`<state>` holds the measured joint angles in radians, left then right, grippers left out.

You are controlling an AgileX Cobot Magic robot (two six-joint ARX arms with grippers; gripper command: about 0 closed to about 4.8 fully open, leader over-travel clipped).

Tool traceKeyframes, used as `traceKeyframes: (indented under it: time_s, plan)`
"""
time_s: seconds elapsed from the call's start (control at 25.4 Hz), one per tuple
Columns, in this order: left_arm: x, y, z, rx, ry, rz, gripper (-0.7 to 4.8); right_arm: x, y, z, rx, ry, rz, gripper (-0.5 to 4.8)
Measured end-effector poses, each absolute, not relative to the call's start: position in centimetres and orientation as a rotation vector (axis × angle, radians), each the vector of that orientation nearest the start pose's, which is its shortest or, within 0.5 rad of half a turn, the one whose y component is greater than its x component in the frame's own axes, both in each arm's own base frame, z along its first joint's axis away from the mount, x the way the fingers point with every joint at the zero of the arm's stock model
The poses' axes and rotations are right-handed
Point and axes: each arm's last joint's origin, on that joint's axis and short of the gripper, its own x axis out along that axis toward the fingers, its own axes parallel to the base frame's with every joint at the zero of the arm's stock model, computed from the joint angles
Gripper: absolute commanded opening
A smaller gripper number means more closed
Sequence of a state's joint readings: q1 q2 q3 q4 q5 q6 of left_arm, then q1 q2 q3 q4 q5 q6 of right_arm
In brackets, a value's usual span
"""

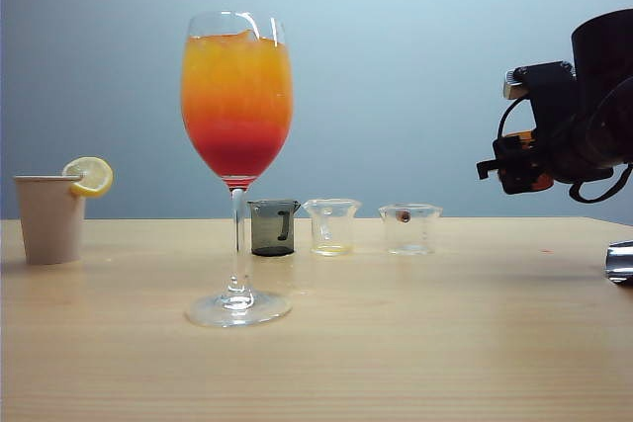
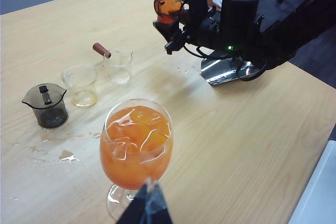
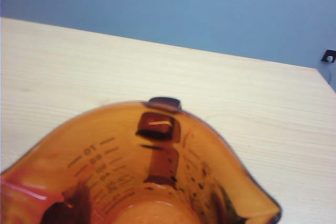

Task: Pick up the fourth measuring cup from the left, pour the grenadine inside into the goblet, and finally put the measuring cup back in its original place.

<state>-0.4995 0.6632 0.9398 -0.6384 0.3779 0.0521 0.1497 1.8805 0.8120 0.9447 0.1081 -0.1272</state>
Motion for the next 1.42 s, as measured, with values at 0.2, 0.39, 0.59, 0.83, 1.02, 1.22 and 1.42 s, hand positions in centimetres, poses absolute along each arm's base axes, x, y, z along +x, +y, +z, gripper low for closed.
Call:
traceKeyframes:
  time_s: [0.2, 0.39, 0.59, 0.83, 1.02, 1.22, 1.42]
  plan:
    - [10.1, -6.7, 35.9, 0.069, 0.326, -0.878, -0.06, 37.0, 5.4, 15.4, -0.12, 0.122, 0.087, 0.0]
    - [10.3, -6.9, 35.9, 0.066, 0.33, -0.877, -0.06, 37.9, 5.6, 15.7, -0.109, 0.1, 0.097, 0.0]
    - [10.4, -6.9, 35.9, 0.066, 0.33, -0.877, -0.06, 38.9, 5.8, 14.7, -0.096, 0.119, 0.119, 0.0]
    - [10.4, -6.9, 35.9, 0.066, 0.33, -0.877, -0.06, 39.8, 6.2, 13.6, -0.086, 0.137, 0.14, 0.0]
    - [10.5, -6.9, 35.9, 0.066, 0.331, -0.877, -0.06, 39.9, 6.2, 12.2, -0.063, 0.175, 0.139, 0.0]
    - [10.7, -7.0, 35.8, 0.067, 0.342, -0.877, -0.06, 39.9, 6.3, 11.8, -0.052, 0.184, 0.172, 0.0]
    - [10.7, -7.1, 35.8, 0.067, 0.342, -0.877, -0.06, 39.9, 6.4, 11.4, -0.045, 0.198, 0.205, 0.0]
